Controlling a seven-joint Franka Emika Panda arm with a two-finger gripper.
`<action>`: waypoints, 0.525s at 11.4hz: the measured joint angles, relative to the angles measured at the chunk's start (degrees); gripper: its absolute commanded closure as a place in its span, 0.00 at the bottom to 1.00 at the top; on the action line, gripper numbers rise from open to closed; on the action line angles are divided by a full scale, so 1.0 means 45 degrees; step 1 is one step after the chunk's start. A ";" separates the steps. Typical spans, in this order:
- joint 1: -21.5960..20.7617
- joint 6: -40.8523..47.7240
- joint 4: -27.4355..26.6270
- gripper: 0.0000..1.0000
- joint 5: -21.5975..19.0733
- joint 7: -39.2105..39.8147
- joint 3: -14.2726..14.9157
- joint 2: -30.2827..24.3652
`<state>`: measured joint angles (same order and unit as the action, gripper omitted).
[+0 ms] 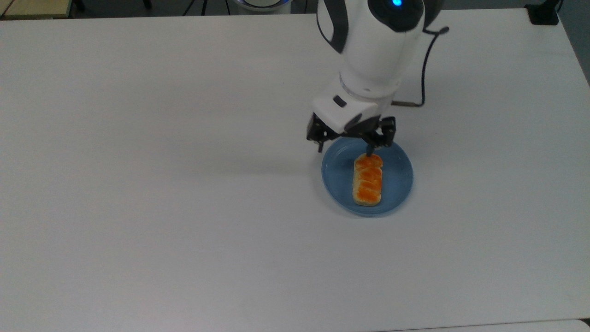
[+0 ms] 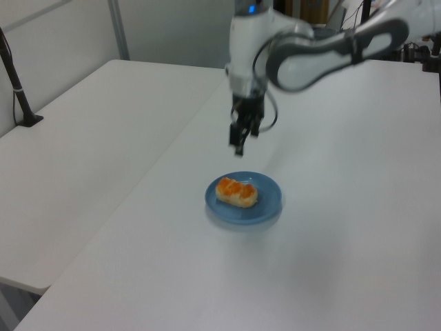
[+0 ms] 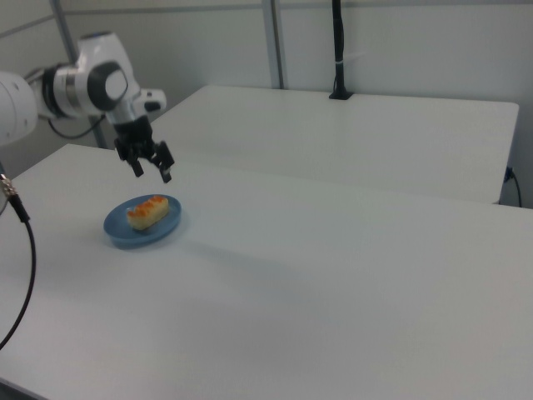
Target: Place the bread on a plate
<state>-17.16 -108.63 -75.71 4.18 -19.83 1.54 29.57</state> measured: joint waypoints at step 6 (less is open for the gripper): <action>0.3433 0.4081 -0.0382 0.00 0.0158 0.3985 0.0069 -0.4212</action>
<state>-1.71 -90.27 -77.42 4.89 -1.90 1.85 10.61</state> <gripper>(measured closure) 0.000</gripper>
